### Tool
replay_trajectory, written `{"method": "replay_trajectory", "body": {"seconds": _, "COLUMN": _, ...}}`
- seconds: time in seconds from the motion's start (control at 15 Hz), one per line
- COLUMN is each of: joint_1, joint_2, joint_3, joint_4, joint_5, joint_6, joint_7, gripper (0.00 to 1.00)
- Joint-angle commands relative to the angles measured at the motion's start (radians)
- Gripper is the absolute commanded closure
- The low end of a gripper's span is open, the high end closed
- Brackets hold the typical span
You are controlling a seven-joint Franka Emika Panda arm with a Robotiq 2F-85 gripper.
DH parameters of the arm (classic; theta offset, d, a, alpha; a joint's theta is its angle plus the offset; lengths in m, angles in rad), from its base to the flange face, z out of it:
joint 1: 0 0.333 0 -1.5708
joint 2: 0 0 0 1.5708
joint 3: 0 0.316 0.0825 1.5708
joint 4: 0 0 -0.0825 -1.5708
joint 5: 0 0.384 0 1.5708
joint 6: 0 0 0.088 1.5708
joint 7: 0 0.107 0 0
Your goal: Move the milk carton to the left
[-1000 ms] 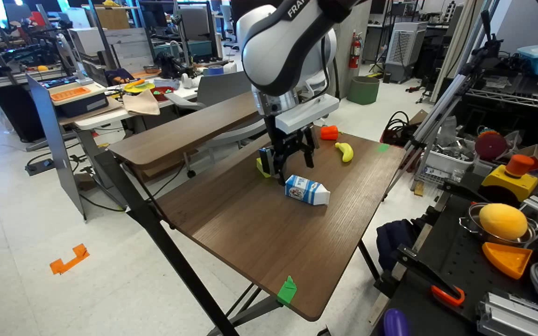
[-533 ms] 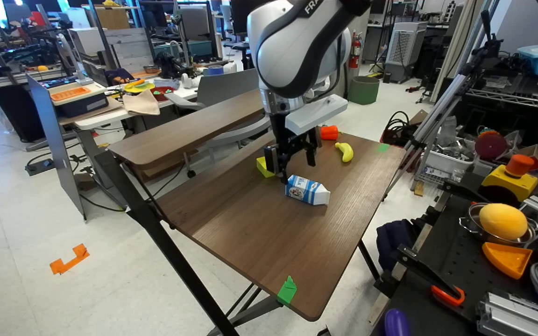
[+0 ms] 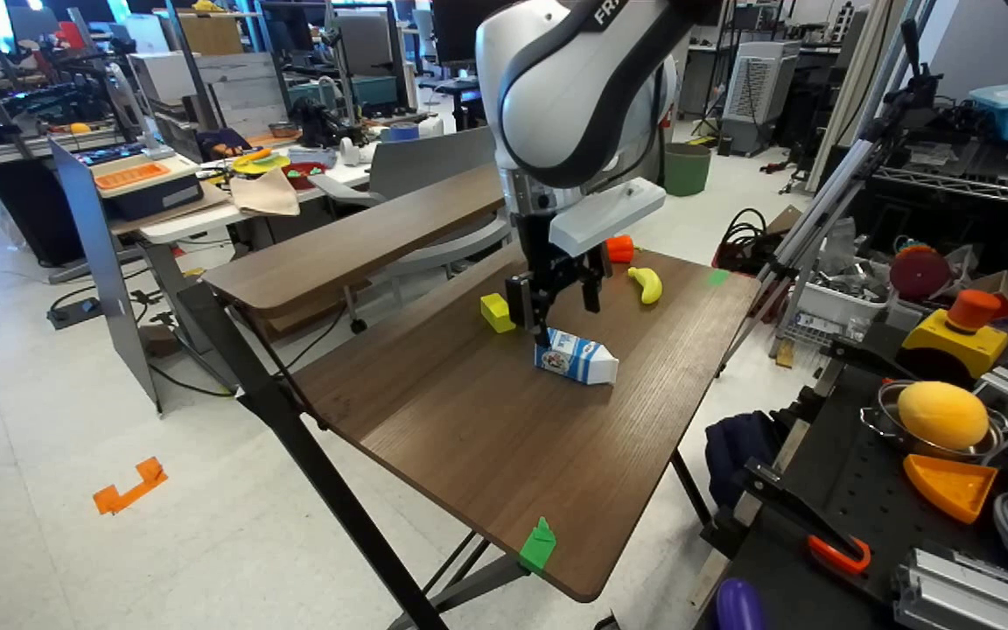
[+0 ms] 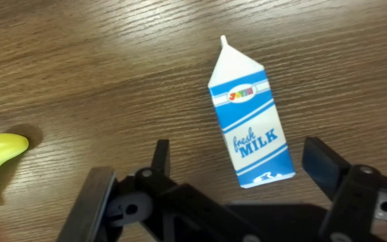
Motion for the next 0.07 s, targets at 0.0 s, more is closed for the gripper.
{"method": "replay_trajectory", "body": {"seconds": 0.0, "joint_1": -0.008, "joint_2": 0.001, "joint_3": 0.010, "joint_4": 0.003, "joint_5": -0.008, "joint_6": -0.002, "joint_7": 0.005, "gripper": 0.00}}
